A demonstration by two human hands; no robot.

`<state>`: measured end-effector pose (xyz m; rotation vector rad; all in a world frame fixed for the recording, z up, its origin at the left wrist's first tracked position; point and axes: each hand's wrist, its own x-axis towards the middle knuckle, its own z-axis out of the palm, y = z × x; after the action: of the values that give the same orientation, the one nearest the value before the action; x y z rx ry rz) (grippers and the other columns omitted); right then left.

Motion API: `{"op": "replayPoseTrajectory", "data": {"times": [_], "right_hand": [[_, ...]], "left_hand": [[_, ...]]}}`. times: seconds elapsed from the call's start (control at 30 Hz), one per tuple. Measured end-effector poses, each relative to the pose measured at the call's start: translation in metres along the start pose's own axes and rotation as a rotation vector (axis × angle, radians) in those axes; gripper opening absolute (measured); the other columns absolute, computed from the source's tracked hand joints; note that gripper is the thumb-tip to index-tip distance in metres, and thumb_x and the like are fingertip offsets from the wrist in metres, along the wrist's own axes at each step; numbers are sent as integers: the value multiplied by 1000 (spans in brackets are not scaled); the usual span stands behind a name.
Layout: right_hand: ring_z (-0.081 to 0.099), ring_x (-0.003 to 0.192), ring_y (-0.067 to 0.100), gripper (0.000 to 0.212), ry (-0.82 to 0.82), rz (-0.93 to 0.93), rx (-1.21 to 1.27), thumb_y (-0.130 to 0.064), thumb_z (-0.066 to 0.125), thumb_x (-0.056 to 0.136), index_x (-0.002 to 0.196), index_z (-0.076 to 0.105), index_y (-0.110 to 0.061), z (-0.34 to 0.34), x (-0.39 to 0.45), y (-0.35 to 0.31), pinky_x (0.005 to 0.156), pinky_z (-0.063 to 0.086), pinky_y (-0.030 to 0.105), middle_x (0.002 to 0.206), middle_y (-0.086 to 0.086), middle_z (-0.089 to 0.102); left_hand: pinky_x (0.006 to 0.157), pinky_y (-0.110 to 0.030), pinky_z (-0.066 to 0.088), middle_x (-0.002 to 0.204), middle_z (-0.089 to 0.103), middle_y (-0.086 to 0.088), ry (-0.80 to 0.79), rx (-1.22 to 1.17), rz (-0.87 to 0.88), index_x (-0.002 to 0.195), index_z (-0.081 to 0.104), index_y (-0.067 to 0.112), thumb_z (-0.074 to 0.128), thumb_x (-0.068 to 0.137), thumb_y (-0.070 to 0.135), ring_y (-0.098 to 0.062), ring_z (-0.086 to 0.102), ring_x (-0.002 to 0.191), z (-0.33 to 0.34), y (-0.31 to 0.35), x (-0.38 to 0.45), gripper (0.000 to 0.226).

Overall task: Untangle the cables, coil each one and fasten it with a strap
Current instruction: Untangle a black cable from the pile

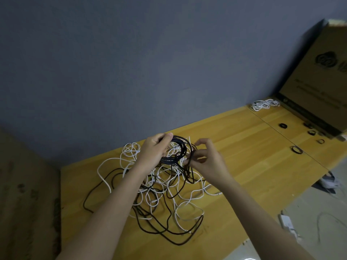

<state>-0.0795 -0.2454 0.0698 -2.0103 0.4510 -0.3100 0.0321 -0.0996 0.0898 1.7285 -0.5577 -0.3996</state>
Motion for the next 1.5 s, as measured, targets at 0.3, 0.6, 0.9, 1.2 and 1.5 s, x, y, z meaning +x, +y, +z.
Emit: {"op": "replayPoseTrajectory", "data": {"times": [0.3,0.6,0.9,1.2,1.5], "right_hand": [[71,86,23,56,147,-1,511,-6,72,80,122,43,-31,12,-7,-1,86,53,43,97,0,73],[67,67,19,103,38,-140,-181,-17,64,90,140,-18,-55,-13,-1,-17,63,56,43,109,-12,66],[63,93,20,50,58,-2,181,-5,53,95,134,45,-37,-8,0,5,85,51,39,112,-10,69],[53,104,13,19,-44,-269,-164,-18,50,99,111,64,-16,7,3,10,86,41,28,105,-3,63],[49,113,12,37,-31,-208,-347,-43,50,93,117,64,-19,-6,-15,49,93,43,33,111,-7,63]], "left_hand": [[62,-33,34,48,32,8,9,80,12,58,38,19,48,98,36,-13,31,47,-7,-5,0,44],[59,-29,29,54,35,1,-43,234,16,79,61,-1,49,98,35,-9,33,47,-8,-7,-4,43],[62,-34,29,47,32,11,-16,97,-5,48,45,27,52,96,34,-12,30,46,-13,-5,-1,49],[59,-31,27,48,34,11,-68,148,64,53,59,33,52,97,34,-10,32,48,-1,12,-4,44],[67,-35,36,47,33,10,110,-11,-42,61,40,17,46,99,34,-15,32,51,-12,10,0,41]]}}
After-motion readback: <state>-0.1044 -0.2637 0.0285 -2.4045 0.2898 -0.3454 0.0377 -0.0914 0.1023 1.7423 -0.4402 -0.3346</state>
